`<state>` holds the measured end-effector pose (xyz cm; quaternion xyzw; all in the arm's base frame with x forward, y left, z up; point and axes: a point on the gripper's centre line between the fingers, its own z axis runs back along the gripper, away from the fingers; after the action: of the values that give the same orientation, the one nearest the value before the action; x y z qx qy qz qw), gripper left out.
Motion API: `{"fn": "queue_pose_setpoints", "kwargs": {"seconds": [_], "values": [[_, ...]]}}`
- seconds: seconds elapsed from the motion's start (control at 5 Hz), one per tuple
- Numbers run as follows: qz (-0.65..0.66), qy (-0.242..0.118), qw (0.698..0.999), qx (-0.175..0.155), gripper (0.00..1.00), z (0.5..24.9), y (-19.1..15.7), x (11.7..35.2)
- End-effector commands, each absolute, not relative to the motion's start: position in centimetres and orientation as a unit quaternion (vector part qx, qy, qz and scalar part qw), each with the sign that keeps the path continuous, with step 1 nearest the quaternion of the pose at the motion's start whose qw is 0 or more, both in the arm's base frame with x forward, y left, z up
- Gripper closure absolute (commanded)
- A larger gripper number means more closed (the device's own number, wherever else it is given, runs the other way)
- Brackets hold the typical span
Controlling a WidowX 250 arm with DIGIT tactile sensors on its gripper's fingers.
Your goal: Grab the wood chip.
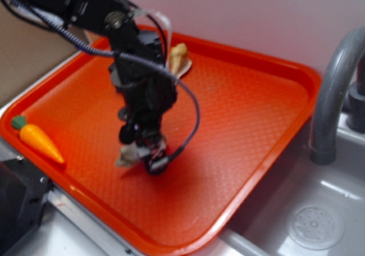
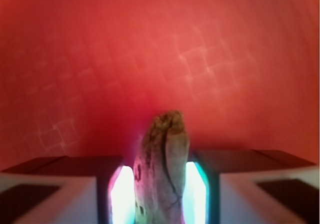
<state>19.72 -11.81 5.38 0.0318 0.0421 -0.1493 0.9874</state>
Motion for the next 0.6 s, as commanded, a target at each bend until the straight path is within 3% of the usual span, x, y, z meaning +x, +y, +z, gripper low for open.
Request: {"fn": "queue_pose_setpoints", "kwargs": {"seconds": [0.0, 0.2, 0.4], "values": [[0.025, -0.012, 0.999, 0.016, 1.0, 16.9, -9.6, 22.3], [0.073, -0.059, 0.996, 0.003, 1.0, 22.0, -8.4, 22.6], [0.097, -0.078, 0.992, -0.003, 1.0, 24.5, -7.8, 22.7]]}}
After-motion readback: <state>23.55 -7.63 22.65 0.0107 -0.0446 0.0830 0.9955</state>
